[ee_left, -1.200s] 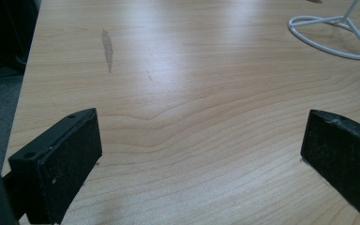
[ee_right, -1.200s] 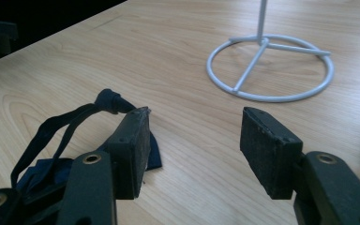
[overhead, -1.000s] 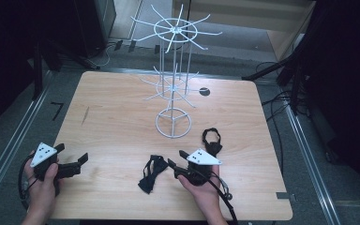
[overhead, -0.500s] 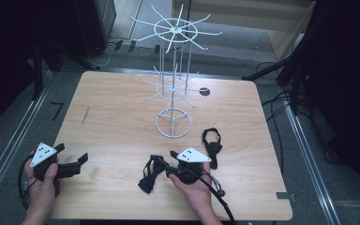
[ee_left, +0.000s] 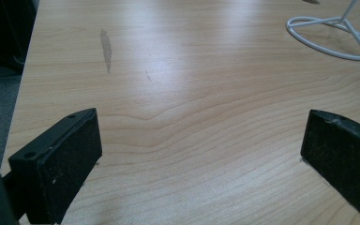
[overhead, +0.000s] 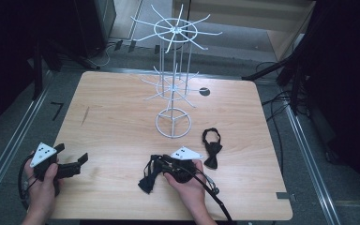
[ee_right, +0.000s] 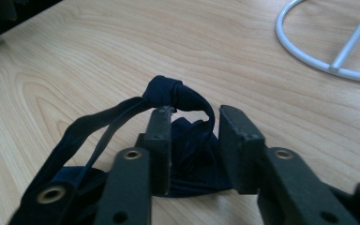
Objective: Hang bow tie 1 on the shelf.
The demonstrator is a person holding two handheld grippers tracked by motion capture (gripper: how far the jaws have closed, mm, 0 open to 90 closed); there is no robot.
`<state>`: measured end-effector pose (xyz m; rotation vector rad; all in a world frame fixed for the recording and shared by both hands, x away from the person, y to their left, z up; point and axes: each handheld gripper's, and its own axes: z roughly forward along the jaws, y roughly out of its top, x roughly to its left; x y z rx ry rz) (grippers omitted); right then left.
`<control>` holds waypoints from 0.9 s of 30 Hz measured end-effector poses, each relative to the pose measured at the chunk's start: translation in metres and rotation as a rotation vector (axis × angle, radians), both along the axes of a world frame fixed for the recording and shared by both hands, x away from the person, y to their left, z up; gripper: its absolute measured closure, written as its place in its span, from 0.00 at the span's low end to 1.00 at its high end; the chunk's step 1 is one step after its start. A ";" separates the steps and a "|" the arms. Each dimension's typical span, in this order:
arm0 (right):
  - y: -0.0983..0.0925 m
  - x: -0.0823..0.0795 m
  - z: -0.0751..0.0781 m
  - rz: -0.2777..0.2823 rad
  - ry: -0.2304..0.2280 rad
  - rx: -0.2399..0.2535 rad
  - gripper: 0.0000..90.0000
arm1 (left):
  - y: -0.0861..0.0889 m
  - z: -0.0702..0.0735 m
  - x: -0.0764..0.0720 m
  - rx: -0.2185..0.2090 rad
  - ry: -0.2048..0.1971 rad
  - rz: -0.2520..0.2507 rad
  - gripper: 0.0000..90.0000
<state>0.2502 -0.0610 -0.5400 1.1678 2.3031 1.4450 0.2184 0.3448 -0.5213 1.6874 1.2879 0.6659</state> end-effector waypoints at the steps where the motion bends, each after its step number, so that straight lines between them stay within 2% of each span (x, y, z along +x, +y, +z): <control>1: 0.000 0.000 0.000 0.000 0.000 0.000 0.75 | 0.000 0.000 0.000 0.000 0.000 0.000 0.00; 3: 0.001 0.000 -0.001 0.005 0.003 -0.001 0.80 | 0.000 0.000 0.000 -0.002 0.001 -0.001 0.00; 7: 0.000 -0.003 0.002 0.030 0.000 0.013 0.98 | 0.000 0.000 0.000 -0.002 0.001 -0.002 0.00; 8: 0.000 -0.003 0.004 0.037 0.000 0.016 0.99 | 0.000 0.000 0.000 -0.002 0.001 -0.002 0.00; 11: -0.002 -0.004 0.005 0.036 -0.004 0.014 0.99 | 0.000 0.000 0.000 -0.002 0.001 -0.002 0.00; 18: -0.010 -0.008 0.018 0.007 -0.070 0.031 0.99 | 0.000 0.000 0.000 -0.003 0.001 -0.002 0.00; 27: -0.025 -0.009 0.036 -0.045 -0.131 0.050 0.99 | 0.000 0.000 0.000 -0.003 0.001 -0.003 0.00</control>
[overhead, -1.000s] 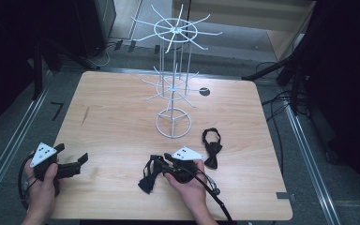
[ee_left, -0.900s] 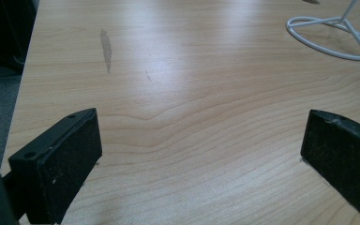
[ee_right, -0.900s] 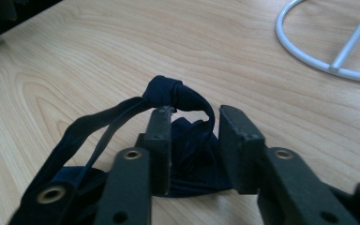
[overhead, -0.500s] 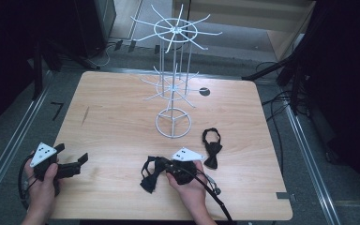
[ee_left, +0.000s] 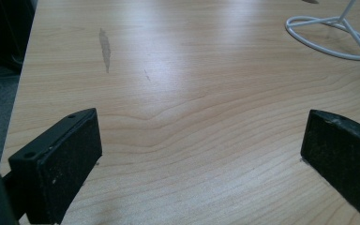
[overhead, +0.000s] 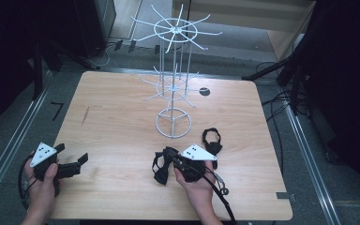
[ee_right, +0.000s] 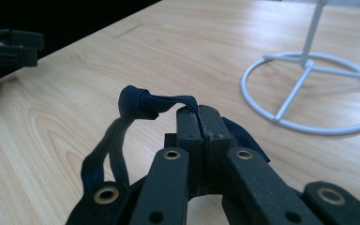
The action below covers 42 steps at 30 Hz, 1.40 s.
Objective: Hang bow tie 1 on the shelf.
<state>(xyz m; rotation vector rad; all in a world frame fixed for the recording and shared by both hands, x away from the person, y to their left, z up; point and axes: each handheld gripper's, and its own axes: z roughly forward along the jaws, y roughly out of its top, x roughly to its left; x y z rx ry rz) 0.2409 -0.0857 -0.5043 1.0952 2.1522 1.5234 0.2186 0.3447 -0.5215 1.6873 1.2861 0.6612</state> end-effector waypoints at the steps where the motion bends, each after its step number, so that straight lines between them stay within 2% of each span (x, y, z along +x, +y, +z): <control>1: -0.001 0.000 0.002 -0.005 -0.007 0.001 0.99 | 0.000 0.000 0.000 0.000 0.000 0.000 0.00; 12: -0.019 0.001 0.020 -0.052 -0.052 0.039 0.99 | 0.000 0.000 0.000 0.001 0.000 0.000 0.00; 23: -0.036 0.004 0.038 -0.093 -0.097 0.052 0.99 | 0.000 0.000 0.000 0.001 -0.001 0.003 0.00; 42: -0.043 0.007 0.057 -0.116 -0.138 0.082 0.99 | 0.000 0.000 -0.001 0.003 -0.005 0.004 0.00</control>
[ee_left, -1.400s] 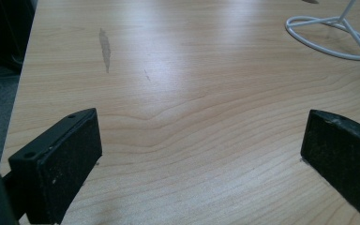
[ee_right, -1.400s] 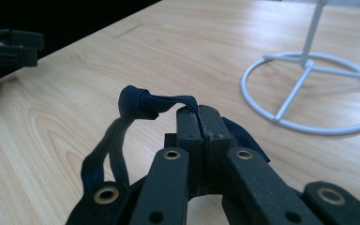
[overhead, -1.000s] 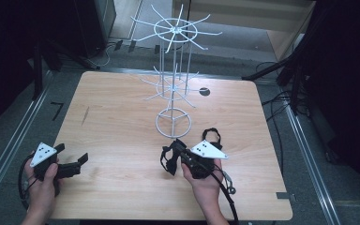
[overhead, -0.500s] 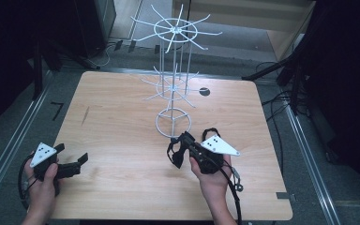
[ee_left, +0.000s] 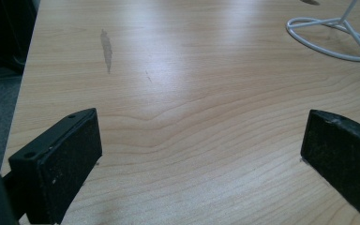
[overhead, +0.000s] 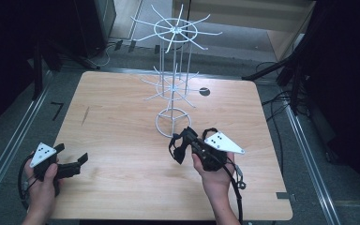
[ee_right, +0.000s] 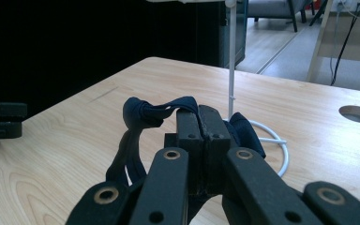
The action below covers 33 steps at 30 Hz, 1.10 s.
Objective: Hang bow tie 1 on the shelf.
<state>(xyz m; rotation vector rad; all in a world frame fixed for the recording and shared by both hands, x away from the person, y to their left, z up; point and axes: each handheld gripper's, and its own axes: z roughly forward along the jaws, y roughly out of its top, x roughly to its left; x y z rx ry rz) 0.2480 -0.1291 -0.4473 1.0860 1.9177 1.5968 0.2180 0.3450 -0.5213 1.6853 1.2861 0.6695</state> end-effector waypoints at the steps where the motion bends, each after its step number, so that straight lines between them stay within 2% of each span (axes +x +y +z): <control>1: -0.001 0.000 0.001 -0.004 -0.001 0.007 0.99 | 0.000 0.000 0.000 0.000 -0.001 0.001 0.00; 10: -0.004 0.001 0.009 -0.012 -0.018 0.016 0.99 | 0.000 0.000 0.000 -0.005 0.001 -0.001 0.00; 18: -0.008 0.008 0.018 -0.042 -0.030 0.040 0.99 | 0.000 0.000 0.000 -0.012 0.004 -0.007 0.00; 33: -0.016 0.017 0.034 -0.086 -0.047 0.042 0.99 | 0.000 0.000 0.000 -0.013 0.006 -0.011 0.00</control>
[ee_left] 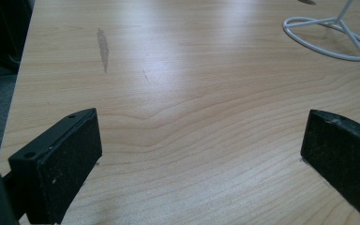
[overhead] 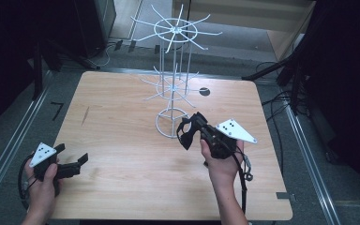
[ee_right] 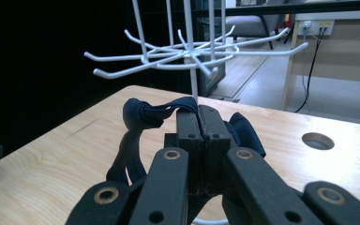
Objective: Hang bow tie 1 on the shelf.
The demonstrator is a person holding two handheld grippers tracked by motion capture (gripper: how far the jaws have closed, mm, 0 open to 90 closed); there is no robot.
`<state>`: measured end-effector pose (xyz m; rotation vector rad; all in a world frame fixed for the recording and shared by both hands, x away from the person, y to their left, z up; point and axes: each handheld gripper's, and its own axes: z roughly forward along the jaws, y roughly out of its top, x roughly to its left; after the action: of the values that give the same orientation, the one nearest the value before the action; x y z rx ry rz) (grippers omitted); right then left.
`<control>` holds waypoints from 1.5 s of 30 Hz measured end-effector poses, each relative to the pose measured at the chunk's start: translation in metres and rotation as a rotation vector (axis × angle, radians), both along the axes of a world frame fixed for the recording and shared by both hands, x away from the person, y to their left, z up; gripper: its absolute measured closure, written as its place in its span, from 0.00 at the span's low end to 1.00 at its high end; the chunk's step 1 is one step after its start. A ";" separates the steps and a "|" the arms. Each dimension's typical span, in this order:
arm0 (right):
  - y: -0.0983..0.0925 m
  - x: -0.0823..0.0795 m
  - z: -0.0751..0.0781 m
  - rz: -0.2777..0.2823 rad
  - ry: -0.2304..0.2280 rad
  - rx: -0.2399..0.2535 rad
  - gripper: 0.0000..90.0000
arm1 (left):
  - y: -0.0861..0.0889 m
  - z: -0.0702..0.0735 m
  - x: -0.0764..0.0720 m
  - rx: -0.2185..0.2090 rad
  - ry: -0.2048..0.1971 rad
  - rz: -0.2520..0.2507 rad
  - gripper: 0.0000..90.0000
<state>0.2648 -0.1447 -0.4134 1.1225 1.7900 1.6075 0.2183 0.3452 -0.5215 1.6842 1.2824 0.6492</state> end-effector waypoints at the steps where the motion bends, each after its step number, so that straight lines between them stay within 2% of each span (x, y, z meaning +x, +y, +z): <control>1: 0.000 0.001 0.001 -0.002 -0.002 0.000 0.99 | 0.000 0.000 0.000 -0.001 0.000 0.000 0.00; 24: -0.007 0.011 0.016 -0.037 -0.026 0.007 0.99 | 0.000 0.000 0.000 0.001 0.002 -0.001 0.00; 32: -0.010 0.021 0.019 -0.059 -0.020 0.008 0.99 | 0.000 0.000 0.000 0.002 -0.001 -0.001 0.00; 45: -0.007 0.032 0.022 -0.058 -0.008 0.000 0.99 | 0.000 0.000 0.000 0.001 -0.001 -0.002 0.00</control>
<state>0.2969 -0.1520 -0.3913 1.1559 1.7366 1.5766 0.2183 0.3453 -0.5215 1.6853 1.2802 0.6497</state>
